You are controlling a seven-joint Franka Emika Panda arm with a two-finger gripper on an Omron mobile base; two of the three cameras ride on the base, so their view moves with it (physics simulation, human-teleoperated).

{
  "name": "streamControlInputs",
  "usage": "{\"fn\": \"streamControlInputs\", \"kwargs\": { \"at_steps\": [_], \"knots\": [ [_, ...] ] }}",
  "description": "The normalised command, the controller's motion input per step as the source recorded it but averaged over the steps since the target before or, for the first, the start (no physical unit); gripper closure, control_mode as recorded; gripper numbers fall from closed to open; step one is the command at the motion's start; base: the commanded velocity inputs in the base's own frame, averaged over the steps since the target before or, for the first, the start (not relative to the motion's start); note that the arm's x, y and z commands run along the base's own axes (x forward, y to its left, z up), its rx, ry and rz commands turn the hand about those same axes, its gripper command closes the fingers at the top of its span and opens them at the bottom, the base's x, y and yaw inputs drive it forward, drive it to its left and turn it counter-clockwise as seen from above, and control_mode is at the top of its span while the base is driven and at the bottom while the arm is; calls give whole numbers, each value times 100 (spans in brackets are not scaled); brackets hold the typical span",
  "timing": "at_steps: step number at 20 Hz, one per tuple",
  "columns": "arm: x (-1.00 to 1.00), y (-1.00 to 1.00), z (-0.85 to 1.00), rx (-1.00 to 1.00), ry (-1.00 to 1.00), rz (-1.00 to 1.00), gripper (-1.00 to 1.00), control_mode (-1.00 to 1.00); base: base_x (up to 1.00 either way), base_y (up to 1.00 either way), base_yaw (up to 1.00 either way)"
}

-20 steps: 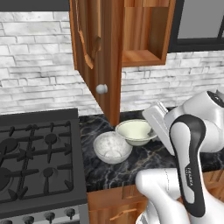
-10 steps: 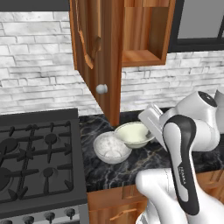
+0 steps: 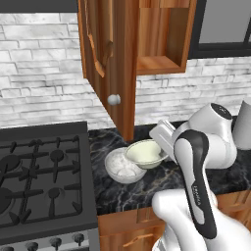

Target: Pick up the bowls on the counter and stack them on top of one another in the open cabinet. Place the smaller bowl on top of the larger bowl.

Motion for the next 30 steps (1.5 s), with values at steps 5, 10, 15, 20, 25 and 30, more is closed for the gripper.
{"fn": "streamControlInputs", "kwargs": {
  "at_steps": [5,10,15,20,25,30],
  "knots": [
    [0,0,-29,0,-7,0,100,-100,0,0,0],
    [0,0,-27,0,-7,0,100,-100,0,0,0],
    [0,0,-28,0,-7,0,100,-100,0,0,0],
    [2,0,-29,0,-7,0,100,-100,0,0,0],
    [7,0,-31,0,-8,0,100,-100,0,0,0],
    [11,1,-28,0,-8,0,100,-100,0,0,0]
  ]
}}
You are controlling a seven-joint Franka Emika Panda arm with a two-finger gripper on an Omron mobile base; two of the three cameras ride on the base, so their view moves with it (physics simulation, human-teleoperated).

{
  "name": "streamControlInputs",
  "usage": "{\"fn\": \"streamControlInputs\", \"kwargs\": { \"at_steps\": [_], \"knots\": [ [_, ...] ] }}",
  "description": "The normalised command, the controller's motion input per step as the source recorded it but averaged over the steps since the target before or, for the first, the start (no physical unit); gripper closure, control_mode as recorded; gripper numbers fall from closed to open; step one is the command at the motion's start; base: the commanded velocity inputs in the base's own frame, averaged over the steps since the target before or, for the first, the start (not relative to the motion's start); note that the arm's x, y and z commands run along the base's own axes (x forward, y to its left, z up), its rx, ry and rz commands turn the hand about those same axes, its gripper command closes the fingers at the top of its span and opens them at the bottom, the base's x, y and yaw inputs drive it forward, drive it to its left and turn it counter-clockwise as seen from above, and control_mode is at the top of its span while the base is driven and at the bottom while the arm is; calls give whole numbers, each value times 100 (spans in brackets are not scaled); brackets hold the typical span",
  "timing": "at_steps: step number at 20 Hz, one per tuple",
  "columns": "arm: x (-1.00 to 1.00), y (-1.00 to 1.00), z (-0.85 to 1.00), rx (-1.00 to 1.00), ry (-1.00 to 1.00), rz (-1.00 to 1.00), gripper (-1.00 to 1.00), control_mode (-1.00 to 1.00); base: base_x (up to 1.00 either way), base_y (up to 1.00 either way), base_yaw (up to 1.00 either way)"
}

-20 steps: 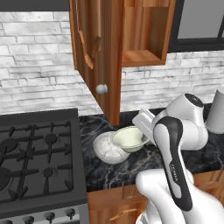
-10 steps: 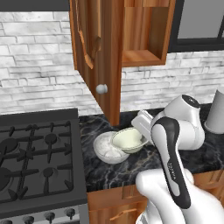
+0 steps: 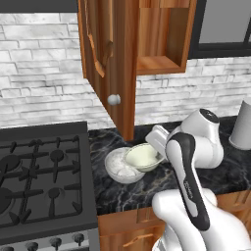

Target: Pick up the bowls on the counter and stack them on top of one another in the open cabinet. Place the smaller bowl on top of the larger bowl.

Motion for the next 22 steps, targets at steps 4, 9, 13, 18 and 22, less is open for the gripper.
{"fn": "streamControlInputs", "kwargs": {
  "at_steps": [4,9,13,18,22],
  "knots": [
    [13,8,-26,0,-7,0,100,-100,0,0,0],
    [12,11,-26,0,-6,0,100,-100,0,0,0],
    [9,8,-26,0,-5,0,100,-100,0,0,0],
    [6,2,-26,0,-5,0,100,-100,0,0,0],
    [7,2,-26,0,-5,0,100,-100,0,0,0]
  ]
}}
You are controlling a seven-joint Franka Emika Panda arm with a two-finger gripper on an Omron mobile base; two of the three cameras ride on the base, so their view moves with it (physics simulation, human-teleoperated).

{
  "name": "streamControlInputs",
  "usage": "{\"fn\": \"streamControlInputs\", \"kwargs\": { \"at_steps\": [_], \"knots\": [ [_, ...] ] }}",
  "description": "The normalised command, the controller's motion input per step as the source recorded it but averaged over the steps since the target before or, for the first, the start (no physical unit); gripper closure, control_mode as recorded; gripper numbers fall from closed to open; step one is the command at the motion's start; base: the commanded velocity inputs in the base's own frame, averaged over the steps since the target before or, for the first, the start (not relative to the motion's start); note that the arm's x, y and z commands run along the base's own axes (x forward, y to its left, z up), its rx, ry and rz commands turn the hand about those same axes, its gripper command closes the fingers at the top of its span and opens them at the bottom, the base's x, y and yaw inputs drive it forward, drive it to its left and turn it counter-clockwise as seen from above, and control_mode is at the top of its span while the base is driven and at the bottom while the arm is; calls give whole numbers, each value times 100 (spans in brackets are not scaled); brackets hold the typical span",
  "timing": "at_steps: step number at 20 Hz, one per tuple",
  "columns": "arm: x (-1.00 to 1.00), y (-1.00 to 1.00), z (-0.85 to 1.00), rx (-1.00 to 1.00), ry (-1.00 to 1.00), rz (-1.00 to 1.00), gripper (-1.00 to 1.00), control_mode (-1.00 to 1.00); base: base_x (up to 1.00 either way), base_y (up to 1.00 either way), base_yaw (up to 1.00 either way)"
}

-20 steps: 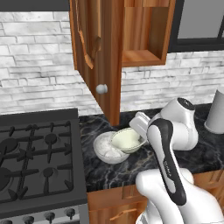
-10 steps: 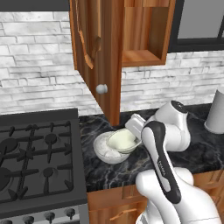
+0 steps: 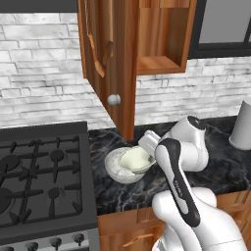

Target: Pick up the bowls on the counter and stack them on top of one another in the open cabinet. Place the smaller bowl on top of the larger bowl.

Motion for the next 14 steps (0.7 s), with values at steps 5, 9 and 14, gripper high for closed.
{"fn": "streamControlInputs", "kwargs": {
  "at_steps": [5,9,14],
  "knots": [
    [8,4,-24,0,-5,0,100,-100,0,0,0],
    [9,5,-22,1,-4,0,100,-100,0,0,0],
    [9,5,-22,1,-4,0,100,-100,0,0,0]
  ]
}}
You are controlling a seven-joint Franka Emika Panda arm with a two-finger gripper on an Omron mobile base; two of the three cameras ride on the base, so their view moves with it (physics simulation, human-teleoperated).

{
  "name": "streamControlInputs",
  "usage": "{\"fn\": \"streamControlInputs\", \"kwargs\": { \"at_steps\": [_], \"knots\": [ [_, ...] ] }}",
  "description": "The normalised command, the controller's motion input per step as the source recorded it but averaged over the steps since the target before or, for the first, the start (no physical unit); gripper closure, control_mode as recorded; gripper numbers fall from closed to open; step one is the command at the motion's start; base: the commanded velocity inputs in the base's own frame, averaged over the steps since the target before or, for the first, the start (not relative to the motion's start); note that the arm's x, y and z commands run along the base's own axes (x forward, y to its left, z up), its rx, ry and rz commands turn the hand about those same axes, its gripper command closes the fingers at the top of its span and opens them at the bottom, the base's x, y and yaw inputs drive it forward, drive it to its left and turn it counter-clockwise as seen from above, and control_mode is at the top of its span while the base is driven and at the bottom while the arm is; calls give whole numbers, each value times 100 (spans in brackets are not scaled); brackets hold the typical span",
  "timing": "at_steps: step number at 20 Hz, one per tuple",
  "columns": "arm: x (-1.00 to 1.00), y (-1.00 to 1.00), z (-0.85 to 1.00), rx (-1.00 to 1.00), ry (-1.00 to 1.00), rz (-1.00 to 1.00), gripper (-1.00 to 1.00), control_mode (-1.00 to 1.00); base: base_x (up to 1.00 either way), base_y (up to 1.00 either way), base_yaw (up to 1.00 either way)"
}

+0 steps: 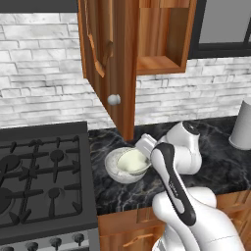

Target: Pick up the bowls on the counter and stack them on top of one another in the open cabinet. Place the smaller bowl on top of the larger bowl.

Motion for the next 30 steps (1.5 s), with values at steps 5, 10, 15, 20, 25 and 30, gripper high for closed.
{"fn": "streamControlInputs", "kwargs": {
  "at_steps": [5,10,15,20,25,30],
  "knots": [
    [9,5,-21,0,-3,0,100,-100,0,0,0],
    [9,5,-17,1,-2,0,100,-100,0,0,0],
    [11,6,-14,2,-1,0,100,-100,0,0,0],
    [11,4,-16,2,-1,0,100,-100,0,0,0],
    [11,0,-21,1,-2,0,100,-100,0,0,0],
    [11,0,-25,0,-3,0,100,-100,0,0,0]
  ]
}}
